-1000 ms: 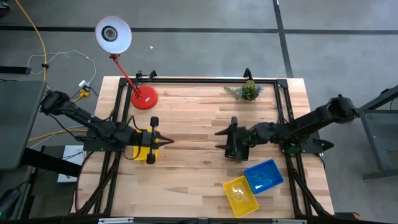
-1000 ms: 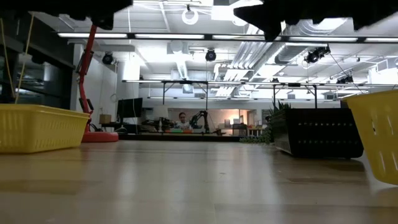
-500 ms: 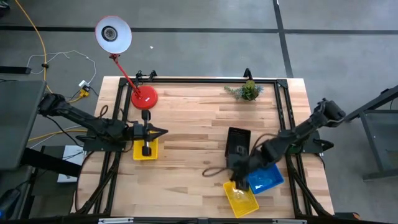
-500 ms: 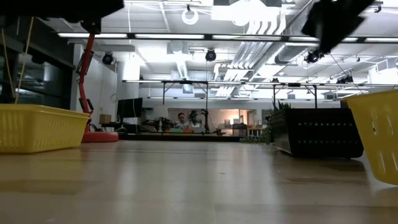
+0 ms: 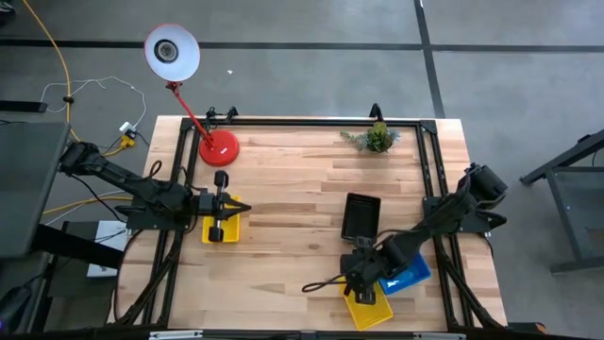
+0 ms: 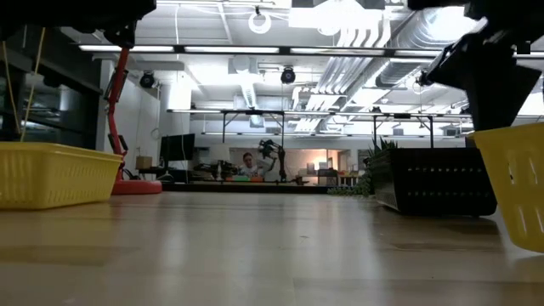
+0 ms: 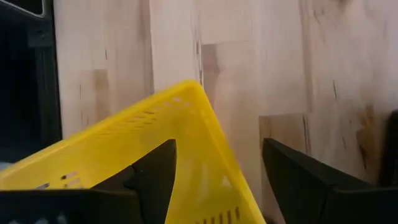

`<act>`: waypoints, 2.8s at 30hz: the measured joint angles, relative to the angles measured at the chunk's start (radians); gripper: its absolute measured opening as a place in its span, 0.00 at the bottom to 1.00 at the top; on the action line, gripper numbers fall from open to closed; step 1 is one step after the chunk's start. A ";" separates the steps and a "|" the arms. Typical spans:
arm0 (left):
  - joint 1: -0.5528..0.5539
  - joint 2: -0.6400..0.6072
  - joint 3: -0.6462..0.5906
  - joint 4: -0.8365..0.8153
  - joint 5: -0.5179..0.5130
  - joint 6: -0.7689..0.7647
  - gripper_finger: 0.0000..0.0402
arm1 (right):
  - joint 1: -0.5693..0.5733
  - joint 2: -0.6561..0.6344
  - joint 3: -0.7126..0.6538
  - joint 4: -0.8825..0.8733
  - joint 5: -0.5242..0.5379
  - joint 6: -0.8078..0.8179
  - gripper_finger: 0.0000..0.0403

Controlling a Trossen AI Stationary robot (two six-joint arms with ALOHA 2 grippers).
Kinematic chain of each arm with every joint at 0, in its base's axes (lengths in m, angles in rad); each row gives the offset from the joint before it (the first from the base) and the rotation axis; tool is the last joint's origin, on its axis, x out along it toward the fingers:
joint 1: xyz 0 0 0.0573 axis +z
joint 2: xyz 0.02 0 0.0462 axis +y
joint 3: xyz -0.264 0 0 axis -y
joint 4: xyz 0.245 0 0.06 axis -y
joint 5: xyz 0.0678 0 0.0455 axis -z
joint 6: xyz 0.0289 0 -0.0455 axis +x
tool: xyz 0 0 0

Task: Stack baskets by color
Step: Stack the bottom yellow basket on the top yellow basket

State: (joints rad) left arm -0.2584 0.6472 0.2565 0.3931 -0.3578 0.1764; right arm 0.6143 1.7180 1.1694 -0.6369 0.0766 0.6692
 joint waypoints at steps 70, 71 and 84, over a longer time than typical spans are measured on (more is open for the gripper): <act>-0.152 -0.036 0.002 0.167 0.029 0.121 0.08 | -0.486 0.069 0.026 0.993 0.071 -0.906 0.00; -0.169 -0.042 0.002 0.182 0.029 0.133 0.10 | -0.490 0.069 0.026 1.005 0.072 -0.906 0.00; -0.271 -0.047 0.002 0.228 -0.002 0.194 0.17 | -0.554 0.152 0.028 1.178 0.083 -0.844 0.00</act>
State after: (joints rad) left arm -0.5293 0.6006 0.2584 0.6213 -0.3595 0.3702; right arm 0.0599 1.8703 1.1975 0.5413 0.1597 -0.1747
